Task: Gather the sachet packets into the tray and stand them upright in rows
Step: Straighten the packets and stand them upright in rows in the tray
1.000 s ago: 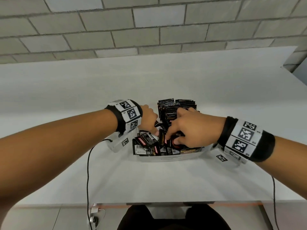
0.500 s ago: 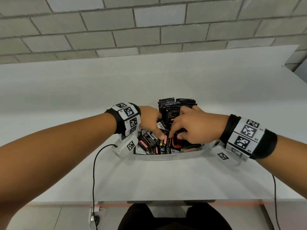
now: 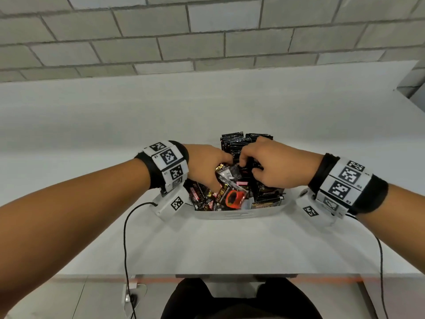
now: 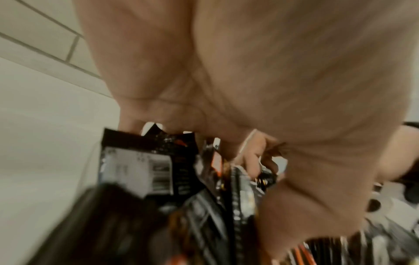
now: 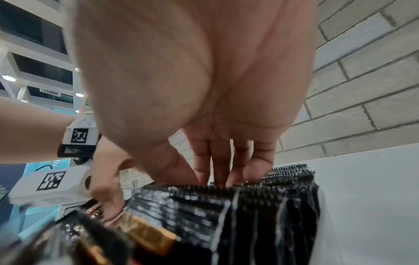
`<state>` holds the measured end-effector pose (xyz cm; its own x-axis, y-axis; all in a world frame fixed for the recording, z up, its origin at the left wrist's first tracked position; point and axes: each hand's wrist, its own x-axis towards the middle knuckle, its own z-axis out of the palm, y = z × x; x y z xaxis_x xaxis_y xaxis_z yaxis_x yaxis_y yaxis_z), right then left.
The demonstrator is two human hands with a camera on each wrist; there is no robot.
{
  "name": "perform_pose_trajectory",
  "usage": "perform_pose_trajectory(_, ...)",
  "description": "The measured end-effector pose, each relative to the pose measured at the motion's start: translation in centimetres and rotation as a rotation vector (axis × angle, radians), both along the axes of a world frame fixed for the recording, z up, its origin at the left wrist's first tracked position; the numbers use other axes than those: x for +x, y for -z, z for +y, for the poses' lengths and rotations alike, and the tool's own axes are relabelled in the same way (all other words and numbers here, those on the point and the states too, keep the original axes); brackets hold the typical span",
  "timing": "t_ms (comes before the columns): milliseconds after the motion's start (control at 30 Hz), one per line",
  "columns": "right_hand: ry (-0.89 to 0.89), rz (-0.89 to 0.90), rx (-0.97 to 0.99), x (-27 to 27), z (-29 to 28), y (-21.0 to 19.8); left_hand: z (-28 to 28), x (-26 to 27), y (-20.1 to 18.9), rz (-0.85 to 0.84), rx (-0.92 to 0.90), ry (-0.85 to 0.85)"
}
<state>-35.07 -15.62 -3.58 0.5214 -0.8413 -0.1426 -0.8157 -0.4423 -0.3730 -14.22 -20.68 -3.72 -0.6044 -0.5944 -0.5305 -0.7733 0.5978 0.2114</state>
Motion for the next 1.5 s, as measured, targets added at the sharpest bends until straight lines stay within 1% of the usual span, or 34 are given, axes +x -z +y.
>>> perform_pose_trajectory(133,-0.010,0.016,0.002,0.2,-0.1,0.1,1.0,-0.1,0.9,0.018,-0.055,0.061)
perform_pose_trajectory(333,0.001,0.044,0.024,0.1,0.1,-0.2,1.3,-0.1,0.5,0.154,-0.024,-0.030)
perform_pose_trajectory(533,0.050,-0.045,0.074,-0.1,0.6,-1.6,0.7,0.8,-0.2,0.261,0.051,-0.118)
perform_pose_trajectory(633,0.027,-0.036,0.092,0.0,0.9,-2.0,0.3,1.2,0.0,0.311,0.062,-0.170)
perform_pose_trajectory(700,0.005,-0.011,0.052,-0.1,1.0,-1.9,0.0,1.4,-0.1,0.335,0.074,-0.200)
perform_pose_trajectory(767,0.023,0.003,-0.015,-0.1,1.0,-1.7,-0.2,1.7,-0.1,0.365,0.077,-0.219)
perform_pose_trajectory(867,0.028,-0.030,-0.073,-0.1,0.6,-1.4,-0.3,2.1,-0.1,0.416,0.078,-0.242)
perform_pose_trajectory(967,0.067,-0.116,-0.071,0.1,0.3,-1.5,-0.4,2.5,0.0,0.437,0.074,-0.238)
perform_pose_trajectory(1100,0.134,-0.266,-0.081,0.7,0.0,-1.7,-0.7,3.3,-0.4,0.576,0.038,-0.268)
perform_pose_trajectory(1233,0.159,-0.299,-0.107,1.3,-0.3,-1.8,-0.8,3.7,-0.4,0.751,0.030,-0.317)
perform_pose_trajectory(1333,0.176,-0.288,-0.160,2.1,-0.7,-1.7,-0.2,3.4,-0.4,0.838,0.092,-0.355)
perform_pose_trajectory(1433,0.203,-0.313,-0.206,2.7,-1.1,-1.8,0.6,3.0,-0.7,0.962,0.231,-0.460)
perform_pose_trajectory(1500,0.219,-0.332,-0.218,2.9,-1.3,-2.0,0.8,3.2,-0.9,0.996,0.346,-0.527)
